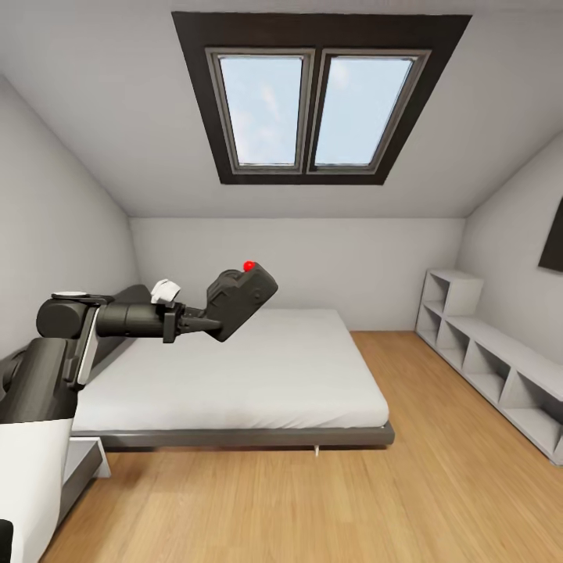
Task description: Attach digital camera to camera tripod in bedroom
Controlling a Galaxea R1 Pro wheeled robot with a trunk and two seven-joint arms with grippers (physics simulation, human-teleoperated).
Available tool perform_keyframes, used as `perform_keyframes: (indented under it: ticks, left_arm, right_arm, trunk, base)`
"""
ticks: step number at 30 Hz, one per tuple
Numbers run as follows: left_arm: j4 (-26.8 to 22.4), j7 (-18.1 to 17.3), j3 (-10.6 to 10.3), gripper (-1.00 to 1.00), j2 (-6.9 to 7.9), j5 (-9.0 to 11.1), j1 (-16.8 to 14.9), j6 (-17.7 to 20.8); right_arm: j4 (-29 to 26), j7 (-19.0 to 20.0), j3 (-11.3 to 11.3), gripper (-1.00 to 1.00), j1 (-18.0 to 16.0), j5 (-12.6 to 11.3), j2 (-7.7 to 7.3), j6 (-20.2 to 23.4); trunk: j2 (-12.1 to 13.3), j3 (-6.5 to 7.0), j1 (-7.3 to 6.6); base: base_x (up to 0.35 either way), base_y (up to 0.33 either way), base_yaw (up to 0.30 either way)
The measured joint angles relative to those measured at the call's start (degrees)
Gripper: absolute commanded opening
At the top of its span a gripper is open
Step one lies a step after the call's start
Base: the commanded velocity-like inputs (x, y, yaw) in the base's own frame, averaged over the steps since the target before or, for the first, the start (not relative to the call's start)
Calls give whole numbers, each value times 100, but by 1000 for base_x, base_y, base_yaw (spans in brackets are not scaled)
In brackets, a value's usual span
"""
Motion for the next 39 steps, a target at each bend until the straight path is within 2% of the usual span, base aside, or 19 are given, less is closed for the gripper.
perform_keyframes:
  ticks: [4,8,21,39]
  left_arm:
    - [0,0,-6,-100,3,0,0,0]
    - [7,1,-8,-100,4,-1,0,0]
    - [27,0,-9,-100,31,0,-2,0]
    - [30,0,-9,-100,39,0,-4,0]
  right_arm:
    - [0,-5,-5,100,12,-166,0,-19]
    - [0,-5,-6,100,24,-220,1,-26]
    - [0,-5,-7,100,40,-245,1,-36]
    - [0,-6,-7,100,43,-246,1,-37]
  trunk:
    - [161,72,-88]
    - [322,131,-176]
    - [840,295,-462]
    - [1559,612,-857]
  base:
    - [0,0,0]
    - [0,0,0]
    - [0,0,0]
    - [0,0,0]
